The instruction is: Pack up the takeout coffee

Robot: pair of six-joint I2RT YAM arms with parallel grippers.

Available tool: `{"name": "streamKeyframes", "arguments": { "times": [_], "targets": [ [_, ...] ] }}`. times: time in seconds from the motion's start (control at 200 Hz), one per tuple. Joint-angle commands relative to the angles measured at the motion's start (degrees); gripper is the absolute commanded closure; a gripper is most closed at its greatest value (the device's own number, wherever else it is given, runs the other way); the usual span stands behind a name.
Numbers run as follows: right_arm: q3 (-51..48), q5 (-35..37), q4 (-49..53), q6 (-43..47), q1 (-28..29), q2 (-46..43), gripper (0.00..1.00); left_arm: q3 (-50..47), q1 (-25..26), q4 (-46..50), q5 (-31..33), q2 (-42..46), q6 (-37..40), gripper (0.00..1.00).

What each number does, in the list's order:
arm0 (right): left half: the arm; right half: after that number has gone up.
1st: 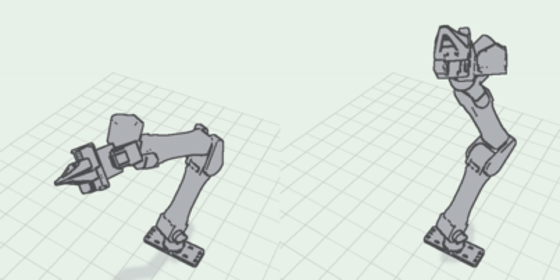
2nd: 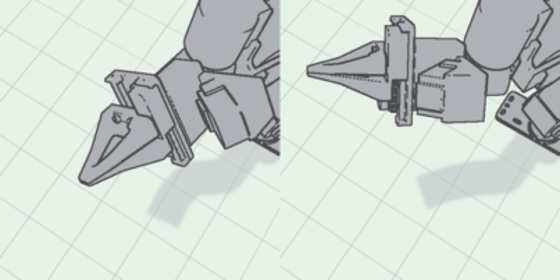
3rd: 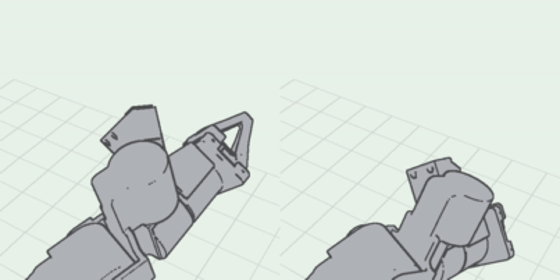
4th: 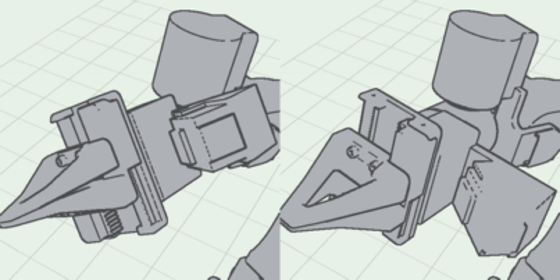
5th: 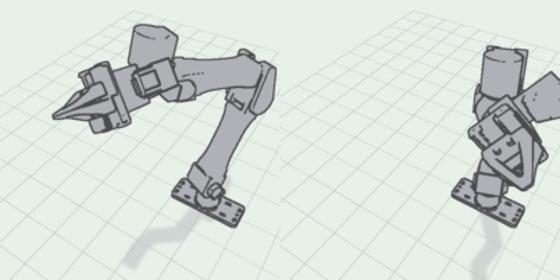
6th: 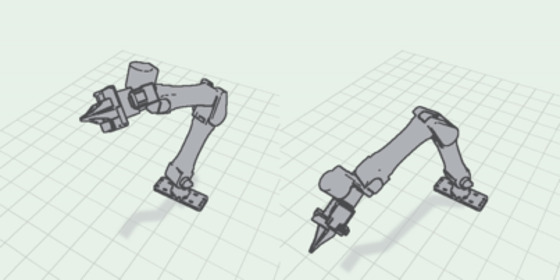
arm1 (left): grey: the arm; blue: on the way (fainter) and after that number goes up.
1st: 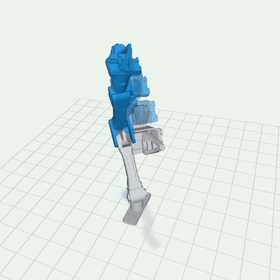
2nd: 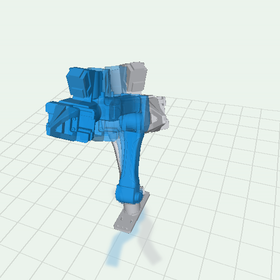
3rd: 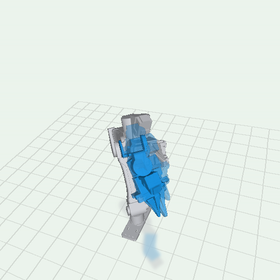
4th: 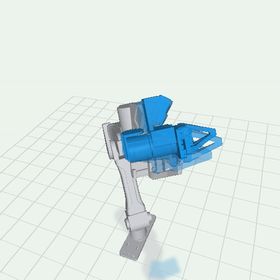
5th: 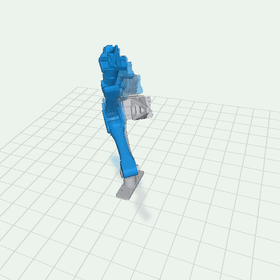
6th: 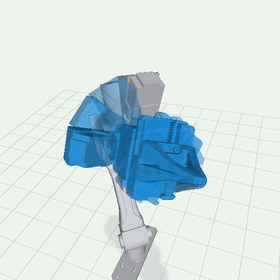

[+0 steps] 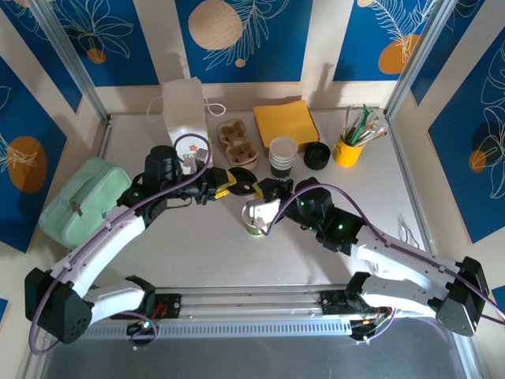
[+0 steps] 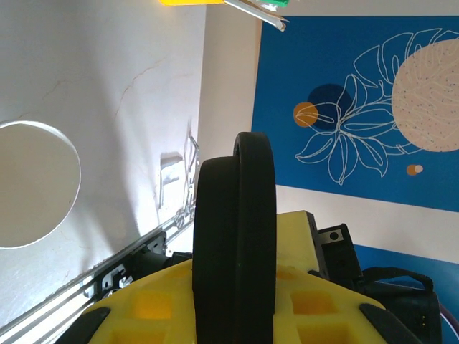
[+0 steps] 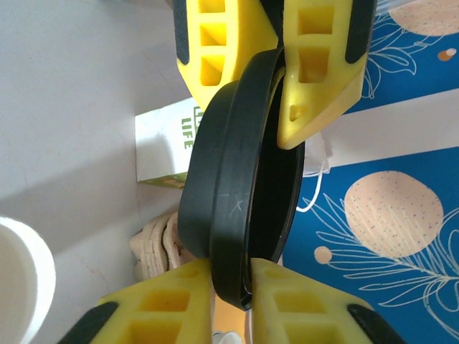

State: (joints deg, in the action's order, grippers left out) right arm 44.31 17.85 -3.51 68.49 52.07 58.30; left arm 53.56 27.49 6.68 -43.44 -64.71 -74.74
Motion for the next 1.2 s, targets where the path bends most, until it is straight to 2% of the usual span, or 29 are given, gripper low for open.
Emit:
{"name": "streamKeyframes", "arguments": {
  "times": [0.0, 0.08, 0.195, 0.44, 0.55, 0.76, 0.945, 1.196],
  "targets": [
    [2.06, -0.18, 1.21, -0.89, 0.13, -0.03, 0.9, 1.28, 0.64, -1.23, -3.58, 0.42, 0.1, 0.91],
    [2.43, -0.47, 2.29, -2.34, 0.13, -0.35, 0.95, 1.37, 0.6, -1.44, -3.59, 0.53, -0.01, 0.89],
    [2.12, -1.14, 2.99, -4.21, 0.13, -1.02, 0.96, 1.28, 0.52, -2.43, -3.87, 0.81, -0.41, 0.81],
    [2.33, -4.41, 8.14, -10.09, -0.7, -3.46, 0.99, 1.84, 0.16, -0.53, -1.29, 2.42, 1.45, 0.41],
    [3.14, -5.41, 12.56, -12.97, -0.77, -3.99, 1.0, 3.24, -0.39, 4.3, 1.78, 3.63, 4.78, 0.33],
    [4.88, -7.4, 19.4, -22.45, -0.88, -5.28, 1.0, 8.19, -1.25, 19.51, 11.95, 5.92, 13.85, 0.28],
    [7.3, -11.97, 24.63, -36.16, -1.42, -7.49, 1.0, 9.58, -1.38, 24.05, 16.51, 6.69, 17.53, 0.27],
    [12.72, -15.65, 30.64, -57.95, -4.37, -7.15, 1.0, 8.28, -1.56, 25.41, 18.38, 5.78, 19.35, 0.27]
  ]
}}
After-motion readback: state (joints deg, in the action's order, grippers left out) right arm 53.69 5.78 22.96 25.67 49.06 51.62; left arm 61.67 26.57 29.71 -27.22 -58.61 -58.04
